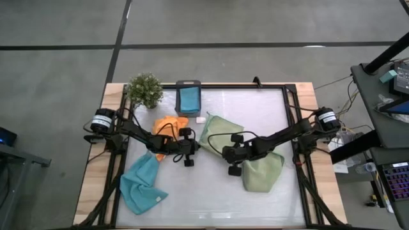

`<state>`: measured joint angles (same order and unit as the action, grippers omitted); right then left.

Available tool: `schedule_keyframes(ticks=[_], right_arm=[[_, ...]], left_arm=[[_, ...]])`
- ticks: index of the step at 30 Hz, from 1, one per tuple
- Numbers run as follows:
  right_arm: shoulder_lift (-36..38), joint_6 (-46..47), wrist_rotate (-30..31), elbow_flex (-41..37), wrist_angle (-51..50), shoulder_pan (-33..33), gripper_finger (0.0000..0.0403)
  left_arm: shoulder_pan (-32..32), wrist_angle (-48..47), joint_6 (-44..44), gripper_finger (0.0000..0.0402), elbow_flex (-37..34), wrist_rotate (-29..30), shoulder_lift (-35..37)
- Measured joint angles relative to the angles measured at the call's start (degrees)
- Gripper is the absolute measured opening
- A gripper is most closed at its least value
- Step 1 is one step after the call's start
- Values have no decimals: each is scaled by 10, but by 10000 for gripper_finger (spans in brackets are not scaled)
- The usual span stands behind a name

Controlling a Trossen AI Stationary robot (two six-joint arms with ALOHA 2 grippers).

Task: Fold microfiber towels
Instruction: Fold the top green towel

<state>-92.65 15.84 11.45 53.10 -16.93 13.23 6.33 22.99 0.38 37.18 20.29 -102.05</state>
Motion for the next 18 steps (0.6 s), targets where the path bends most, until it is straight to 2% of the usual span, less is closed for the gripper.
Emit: schedule_keyframes(ticks=[8, 12, 18], right_arm=[[10, 3, -4, -1, 1, 0, 101], [27, 2, -3, -1, 1, 0, 143], [73, -13, 0, 5, -11, -7, 179]], left_arm=[[0, -19, 0, 4, -1, -34, 26], [0, -69, 0, 4, 1, -39, 50], [0, -91, -1, 4, 0, -38, 89]])
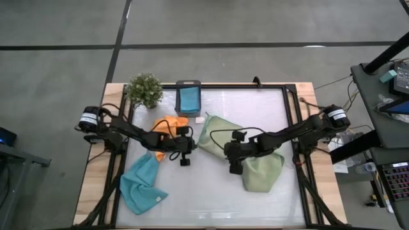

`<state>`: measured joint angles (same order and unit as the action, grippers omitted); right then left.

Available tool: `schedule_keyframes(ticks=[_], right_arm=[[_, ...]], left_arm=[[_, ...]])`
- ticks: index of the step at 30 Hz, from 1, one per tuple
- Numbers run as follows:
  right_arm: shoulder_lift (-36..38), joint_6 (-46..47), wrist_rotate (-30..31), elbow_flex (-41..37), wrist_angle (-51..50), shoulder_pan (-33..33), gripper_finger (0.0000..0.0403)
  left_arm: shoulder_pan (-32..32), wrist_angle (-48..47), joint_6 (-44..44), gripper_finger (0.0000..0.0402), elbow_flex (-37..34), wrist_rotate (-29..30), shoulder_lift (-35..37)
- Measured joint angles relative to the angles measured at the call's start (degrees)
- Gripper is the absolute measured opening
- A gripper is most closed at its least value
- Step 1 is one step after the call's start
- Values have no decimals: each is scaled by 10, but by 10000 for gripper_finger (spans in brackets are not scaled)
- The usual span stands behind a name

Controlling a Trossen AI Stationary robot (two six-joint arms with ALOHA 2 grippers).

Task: Fold microfiber towels
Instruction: Fold the top green towel

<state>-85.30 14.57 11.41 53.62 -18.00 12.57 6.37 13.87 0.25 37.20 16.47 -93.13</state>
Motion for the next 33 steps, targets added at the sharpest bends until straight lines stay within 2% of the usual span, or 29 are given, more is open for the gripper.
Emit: schedule_keyframes(ticks=[5, 11, 15, 24, 30, 33], right_arm=[[47, -63, 1, 0, -2, -28, 184], [69, -127, 0, 0, 9, -97, 185], [57, -167, -55, 0, 45, -151, 185], [10, -245, -157, 2, 126, -268, 179], [-42, -262, -228, 21, 176, -331, 172], [-73, -274, -239, 39, 175, -349, 171]], left_arm=[[0, 5, -1, 4, -1, 4, 37], [-1, -1, -1, 4, -3, 5, 57], [-10, 0, -5, 17, -4, 5, 54], [-35, 10, -14, 93, -6, 2, 51], [-35, 11, -14, 102, -11, -1, 51], [-35, 23, -15, 102, -11, -2, 40]])
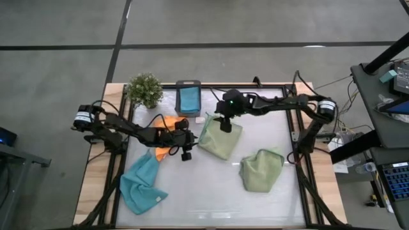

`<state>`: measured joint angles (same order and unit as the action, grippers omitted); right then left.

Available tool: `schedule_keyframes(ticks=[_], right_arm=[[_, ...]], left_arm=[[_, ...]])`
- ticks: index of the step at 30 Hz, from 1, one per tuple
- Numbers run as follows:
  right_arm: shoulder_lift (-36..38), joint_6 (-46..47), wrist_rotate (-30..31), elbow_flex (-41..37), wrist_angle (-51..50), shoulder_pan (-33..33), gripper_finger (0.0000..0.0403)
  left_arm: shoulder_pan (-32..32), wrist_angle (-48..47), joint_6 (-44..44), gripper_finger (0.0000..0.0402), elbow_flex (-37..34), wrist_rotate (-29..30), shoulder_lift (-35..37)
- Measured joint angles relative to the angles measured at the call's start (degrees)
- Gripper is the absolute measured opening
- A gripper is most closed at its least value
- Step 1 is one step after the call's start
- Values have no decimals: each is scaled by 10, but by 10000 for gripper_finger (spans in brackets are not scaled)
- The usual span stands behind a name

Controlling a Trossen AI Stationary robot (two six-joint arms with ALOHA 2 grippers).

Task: Fold microfiber towels
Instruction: Fold the top green towel

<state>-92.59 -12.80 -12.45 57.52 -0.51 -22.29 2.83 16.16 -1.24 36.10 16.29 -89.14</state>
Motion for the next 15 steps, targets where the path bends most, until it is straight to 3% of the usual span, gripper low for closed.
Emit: schedule_keyframes(ticks=[6, 15], right_arm=[[-45, -15, -32, 36, -10, -16, 170], [-84, -53, -30, 86, -88, -25, 168]], left_arm=[[-1, 48, -4, 102, 0, -14, -43], [-5, 88, -30, 102, 0, -54, -78]])
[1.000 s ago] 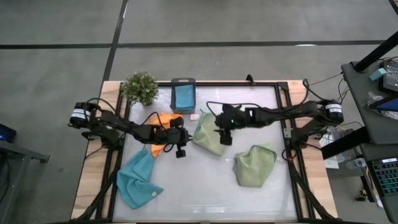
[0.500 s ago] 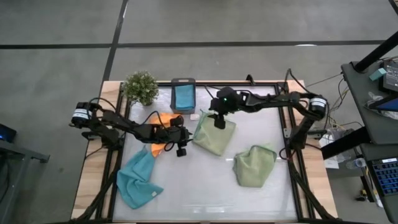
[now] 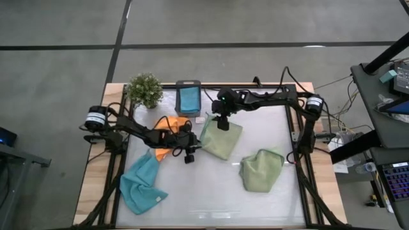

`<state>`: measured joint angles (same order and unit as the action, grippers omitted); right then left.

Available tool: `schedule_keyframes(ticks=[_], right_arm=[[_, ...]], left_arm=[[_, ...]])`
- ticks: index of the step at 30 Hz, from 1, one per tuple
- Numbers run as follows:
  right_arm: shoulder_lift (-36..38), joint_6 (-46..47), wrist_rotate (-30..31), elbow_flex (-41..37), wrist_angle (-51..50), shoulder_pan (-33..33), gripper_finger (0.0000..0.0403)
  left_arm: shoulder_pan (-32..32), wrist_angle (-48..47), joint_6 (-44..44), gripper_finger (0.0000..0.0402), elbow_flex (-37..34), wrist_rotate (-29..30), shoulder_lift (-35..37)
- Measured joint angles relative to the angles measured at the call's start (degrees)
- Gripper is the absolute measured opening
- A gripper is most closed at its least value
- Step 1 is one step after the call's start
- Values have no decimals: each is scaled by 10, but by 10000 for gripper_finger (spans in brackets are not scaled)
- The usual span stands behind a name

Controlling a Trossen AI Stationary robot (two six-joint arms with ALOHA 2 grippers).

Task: Fold microfiber towels
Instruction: Fold the top green towel

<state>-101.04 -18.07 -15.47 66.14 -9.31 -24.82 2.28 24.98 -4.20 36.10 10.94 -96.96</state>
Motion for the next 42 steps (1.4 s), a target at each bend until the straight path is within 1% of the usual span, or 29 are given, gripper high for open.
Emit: schedule_keyframes(ticks=[3, 7, 11, 13, 16, 22, 23, 28, 32, 42], right_arm=[[-3, -12, 0, 8, -23, -3, 168], [-10, -23, 0, 7, -22, -6, 161], [-23, -36, 0, 6, -19, -6, 142], [-29, -38, 0, 6, -13, -6, 128], [-31, -49, 0, 6, -6, -6, 99], [-31, -61, 0, 7, 8, -6, 23], [-31, -63, 0, 8, 9, -6, 16], [-30, -66, 7, 14, 11, -7, 9], [-30, -67, 28, 19, 12, -7, 9], [-29, -61, 35, 17, 23, -7, 9]], left_arm=[[0, 3, 0, 92, 0, -2, -3], [0, 0, 0, 58, 0, -12, -4], [0, -1, 1, 13, 0, -18, -4], [0, -2, 1, 4, 0, -19, -4], [0, -7, 1, 6, 0, -20, -4], [0, -32, 0, 1, 0, -23, 5], [0, -36, 0, 1, 0, -23, 8], [0, -61, 0, 0, 0, -23, 21], [-1, -75, -16, 0, 1, -23, 23], [-2, -85, -40, 0, 1, -25, 24]])
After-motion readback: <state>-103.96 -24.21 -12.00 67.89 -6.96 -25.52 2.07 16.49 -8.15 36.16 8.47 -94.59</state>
